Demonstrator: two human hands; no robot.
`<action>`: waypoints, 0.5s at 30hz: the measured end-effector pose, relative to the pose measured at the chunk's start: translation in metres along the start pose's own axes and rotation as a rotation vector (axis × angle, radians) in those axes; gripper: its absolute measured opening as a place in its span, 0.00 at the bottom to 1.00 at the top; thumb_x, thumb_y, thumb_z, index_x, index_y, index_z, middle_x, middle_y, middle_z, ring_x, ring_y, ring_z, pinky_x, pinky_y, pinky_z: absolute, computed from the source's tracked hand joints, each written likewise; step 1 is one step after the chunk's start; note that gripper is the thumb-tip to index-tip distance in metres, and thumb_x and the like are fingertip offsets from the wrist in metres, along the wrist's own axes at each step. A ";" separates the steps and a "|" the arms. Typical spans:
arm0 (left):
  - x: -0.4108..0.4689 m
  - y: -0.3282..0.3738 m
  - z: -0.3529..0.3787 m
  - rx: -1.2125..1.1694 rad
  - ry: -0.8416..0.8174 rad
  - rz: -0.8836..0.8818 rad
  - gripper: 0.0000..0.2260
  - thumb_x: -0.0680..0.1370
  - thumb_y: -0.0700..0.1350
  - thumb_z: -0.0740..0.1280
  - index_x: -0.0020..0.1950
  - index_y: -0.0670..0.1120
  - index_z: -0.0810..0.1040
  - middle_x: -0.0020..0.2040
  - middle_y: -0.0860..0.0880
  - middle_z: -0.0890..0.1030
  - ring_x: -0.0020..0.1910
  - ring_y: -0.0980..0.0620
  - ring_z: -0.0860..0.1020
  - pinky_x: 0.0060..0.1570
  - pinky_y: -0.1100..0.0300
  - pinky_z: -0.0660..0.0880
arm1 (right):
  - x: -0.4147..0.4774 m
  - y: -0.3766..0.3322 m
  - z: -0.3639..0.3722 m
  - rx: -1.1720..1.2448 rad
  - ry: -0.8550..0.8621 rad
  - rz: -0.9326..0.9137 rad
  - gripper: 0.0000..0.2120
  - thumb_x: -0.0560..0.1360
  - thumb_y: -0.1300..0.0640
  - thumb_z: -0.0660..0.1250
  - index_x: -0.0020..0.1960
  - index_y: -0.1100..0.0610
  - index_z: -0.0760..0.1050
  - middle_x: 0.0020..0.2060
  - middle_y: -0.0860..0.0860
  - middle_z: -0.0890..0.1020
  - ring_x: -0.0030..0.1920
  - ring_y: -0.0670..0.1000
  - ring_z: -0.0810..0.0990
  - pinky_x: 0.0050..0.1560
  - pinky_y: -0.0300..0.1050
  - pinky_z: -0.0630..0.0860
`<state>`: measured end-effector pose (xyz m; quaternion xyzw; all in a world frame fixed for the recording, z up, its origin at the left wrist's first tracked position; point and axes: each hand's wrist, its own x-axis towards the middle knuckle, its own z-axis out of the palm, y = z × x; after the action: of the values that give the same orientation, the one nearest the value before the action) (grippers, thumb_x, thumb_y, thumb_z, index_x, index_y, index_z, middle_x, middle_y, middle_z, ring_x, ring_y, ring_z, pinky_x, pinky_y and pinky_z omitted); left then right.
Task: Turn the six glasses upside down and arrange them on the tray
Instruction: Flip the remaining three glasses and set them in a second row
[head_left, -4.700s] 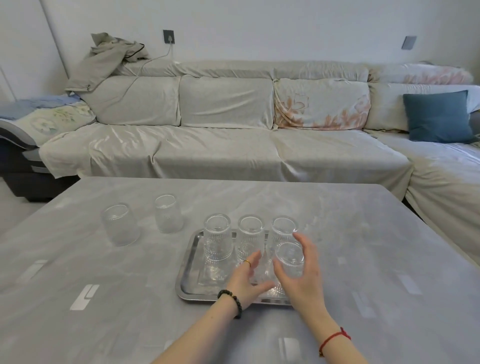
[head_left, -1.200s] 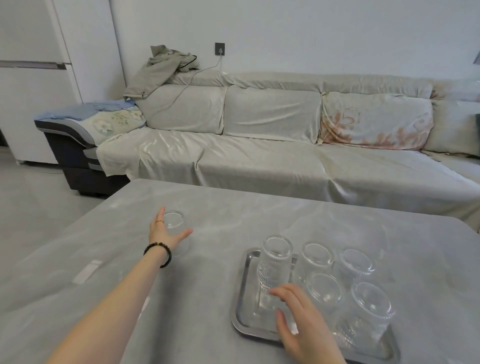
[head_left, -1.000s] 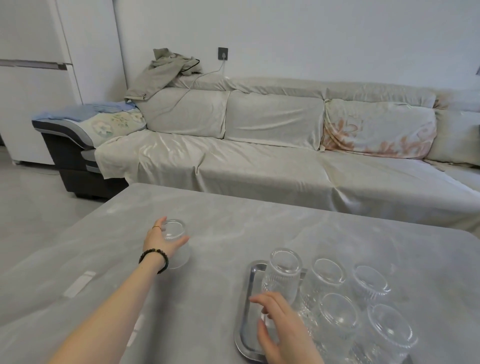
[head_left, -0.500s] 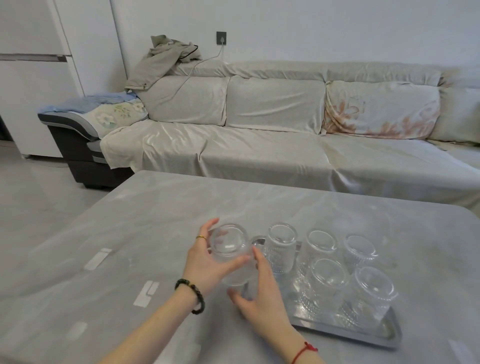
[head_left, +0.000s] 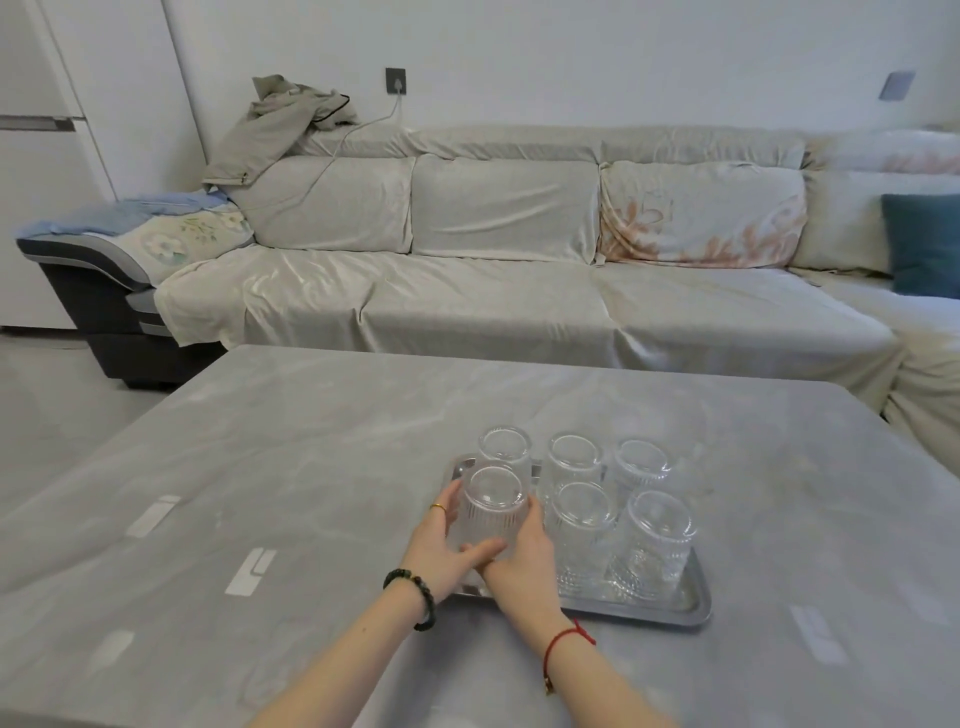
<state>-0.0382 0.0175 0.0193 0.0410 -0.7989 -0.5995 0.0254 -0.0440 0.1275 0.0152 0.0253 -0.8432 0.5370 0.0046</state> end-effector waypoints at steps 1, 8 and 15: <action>0.000 -0.005 0.001 0.015 -0.022 -0.044 0.38 0.66 0.46 0.75 0.70 0.50 0.58 0.70 0.49 0.66 0.69 0.51 0.65 0.66 0.59 0.64 | 0.000 0.002 0.000 0.000 -0.002 0.010 0.41 0.65 0.61 0.72 0.71 0.58 0.53 0.68 0.57 0.70 0.65 0.54 0.71 0.62 0.42 0.69; 0.006 -0.011 0.013 0.044 -0.026 -0.097 0.34 0.68 0.45 0.73 0.70 0.47 0.59 0.69 0.47 0.69 0.66 0.48 0.69 0.66 0.49 0.68 | 0.001 0.006 0.001 -0.044 -0.015 0.060 0.38 0.69 0.63 0.68 0.72 0.58 0.50 0.61 0.59 0.76 0.56 0.57 0.78 0.53 0.45 0.75; 0.010 -0.015 0.014 0.076 -0.032 -0.059 0.30 0.67 0.47 0.73 0.66 0.50 0.64 0.62 0.54 0.73 0.61 0.56 0.72 0.63 0.55 0.72 | -0.009 0.004 -0.008 -0.130 -0.088 0.037 0.37 0.71 0.66 0.61 0.73 0.62 0.45 0.71 0.59 0.63 0.70 0.57 0.64 0.66 0.43 0.63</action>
<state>-0.0484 0.0253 0.0007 0.0561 -0.8198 -0.5699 -0.0066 -0.0352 0.1365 0.0147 0.0327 -0.8761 0.4792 -0.0405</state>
